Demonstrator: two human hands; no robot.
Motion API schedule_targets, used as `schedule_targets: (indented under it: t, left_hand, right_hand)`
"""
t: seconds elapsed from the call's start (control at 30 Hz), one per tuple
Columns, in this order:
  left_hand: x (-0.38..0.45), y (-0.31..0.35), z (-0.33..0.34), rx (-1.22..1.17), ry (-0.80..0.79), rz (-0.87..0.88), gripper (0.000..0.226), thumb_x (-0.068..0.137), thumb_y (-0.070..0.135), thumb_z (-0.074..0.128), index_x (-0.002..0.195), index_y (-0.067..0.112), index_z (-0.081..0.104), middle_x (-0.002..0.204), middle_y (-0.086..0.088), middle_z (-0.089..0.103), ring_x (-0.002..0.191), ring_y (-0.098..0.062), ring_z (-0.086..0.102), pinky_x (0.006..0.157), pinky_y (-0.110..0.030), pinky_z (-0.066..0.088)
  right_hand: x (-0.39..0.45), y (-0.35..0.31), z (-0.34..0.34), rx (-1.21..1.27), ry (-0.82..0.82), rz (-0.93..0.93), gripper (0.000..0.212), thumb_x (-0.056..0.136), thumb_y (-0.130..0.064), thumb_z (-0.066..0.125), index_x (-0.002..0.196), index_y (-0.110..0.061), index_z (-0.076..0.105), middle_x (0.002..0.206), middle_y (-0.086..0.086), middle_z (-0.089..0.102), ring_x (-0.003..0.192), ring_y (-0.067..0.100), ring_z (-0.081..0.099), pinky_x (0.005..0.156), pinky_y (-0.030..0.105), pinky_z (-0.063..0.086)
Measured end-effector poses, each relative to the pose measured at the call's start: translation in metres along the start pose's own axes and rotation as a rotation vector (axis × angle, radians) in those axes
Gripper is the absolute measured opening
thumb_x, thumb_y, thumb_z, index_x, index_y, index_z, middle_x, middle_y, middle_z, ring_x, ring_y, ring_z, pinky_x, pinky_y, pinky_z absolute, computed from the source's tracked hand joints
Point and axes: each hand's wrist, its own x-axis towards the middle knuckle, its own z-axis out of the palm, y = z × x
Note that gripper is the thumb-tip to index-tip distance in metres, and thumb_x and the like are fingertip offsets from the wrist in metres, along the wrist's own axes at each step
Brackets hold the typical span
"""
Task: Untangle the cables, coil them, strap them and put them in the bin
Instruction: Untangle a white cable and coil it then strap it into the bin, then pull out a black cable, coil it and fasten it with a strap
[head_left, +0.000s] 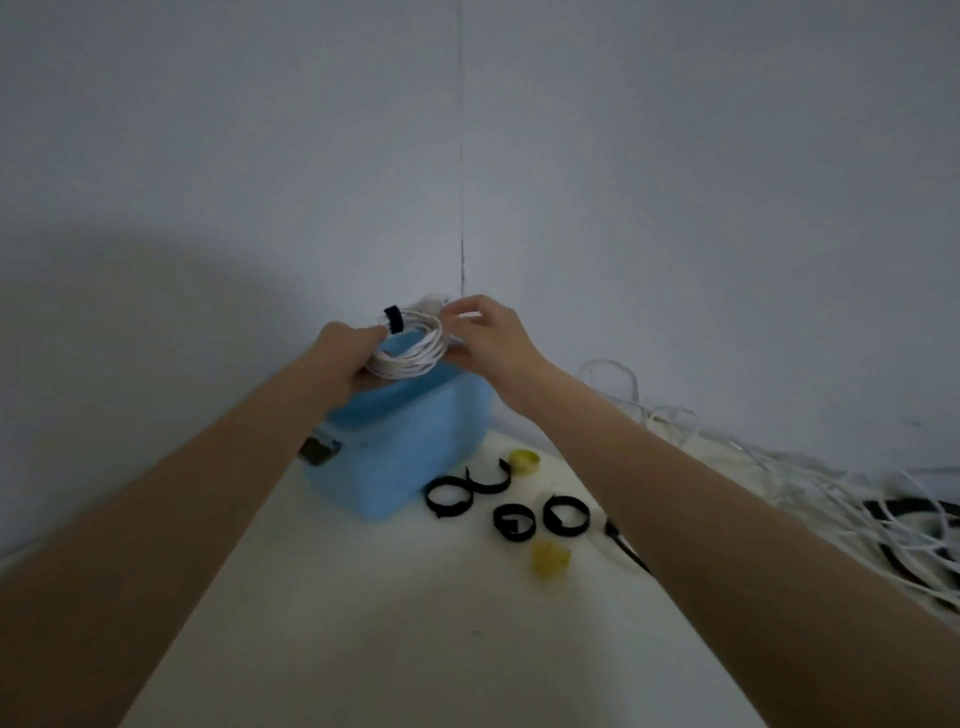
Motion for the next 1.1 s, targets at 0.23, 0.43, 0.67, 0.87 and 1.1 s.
schedule_targets:
  t: [0.23, 0.43, 0.67, 0.87, 1.1]
  left_hand:
    - [0.032, -0.004, -0.008, 1.146, -0.098, 0.118, 0.027, 0.095, 0.024, 0.053, 0.088, -0.001, 0.046, 0.074, -0.010, 0.048, 0.064, -0.021, 0.047, 0.051, -0.026, 0.038]
    - [0.041, -0.009, -0.006, 1.374, -0.186, 0.114, 0.037, 0.093, 0.021, 0.055, 0.121, -0.003, 0.052, 0.113, -0.020, 0.058, 0.090, -0.027, 0.052, 0.080, -0.034, 0.043]
    - [-0.005, 0.007, 0.041, 0.899, -0.092, 0.699, 0.026, 0.089, 0.003, 0.046, 0.099, 0.005, 0.070, 0.100, -0.011, 0.069, 0.094, -0.025, 0.062, 0.076, -0.023, 0.040]
    - [-0.069, -0.011, 0.119, 0.834, -0.533, 0.835, 0.026, 0.090, 0.003, 0.047, 0.102, 0.009, 0.069, 0.095, -0.002, 0.066, 0.083, -0.013, 0.057, 0.071, -0.014, 0.039]
    - [-0.128, -0.047, 0.178, 0.881, -1.131, 0.684, 0.019, 0.093, 0.017, 0.055, 0.107, 0.011, 0.067, 0.107, -0.003, 0.069, 0.089, -0.007, 0.061, 0.075, -0.012, 0.045]
  right_hand:
    - [0.032, 0.018, 0.019, -0.707, -0.069, -0.047, 0.030, 0.090, -0.003, 0.047, 0.115, 0.000, 0.064, 0.116, 0.016, 0.063, 0.110, 0.030, 0.058, 0.095, 0.029, 0.045]
    - [0.037, 0.018, 0.019, -1.148, -0.257, -0.025, 0.033, 0.092, -0.011, 0.044, 0.120, -0.006, 0.060, 0.121, 0.011, 0.061, 0.110, 0.026, 0.056, 0.094, 0.029, 0.045]
    - [-0.002, -0.004, -0.028, -1.037, -0.184, -0.217, 0.026, 0.091, -0.009, 0.048, 0.101, -0.011, 0.072, 0.104, 0.002, 0.066, 0.095, 0.015, 0.059, 0.068, 0.010, 0.033]
    - [-0.063, -0.008, -0.109, -1.110, -0.405, 0.240, 0.021, 0.091, -0.007, 0.050, 0.101, 0.001, 0.067, 0.097, 0.011, 0.067, 0.083, 0.017, 0.063, 0.075, 0.026, 0.051]
    - [-0.160, -0.001, -0.183, -1.287, -0.656, 0.635, 0.015, 0.085, -0.034, 0.064, 0.086, -0.019, 0.066, 0.067, -0.012, 0.066, 0.067, -0.001, 0.061, 0.082, 0.017, 0.041]
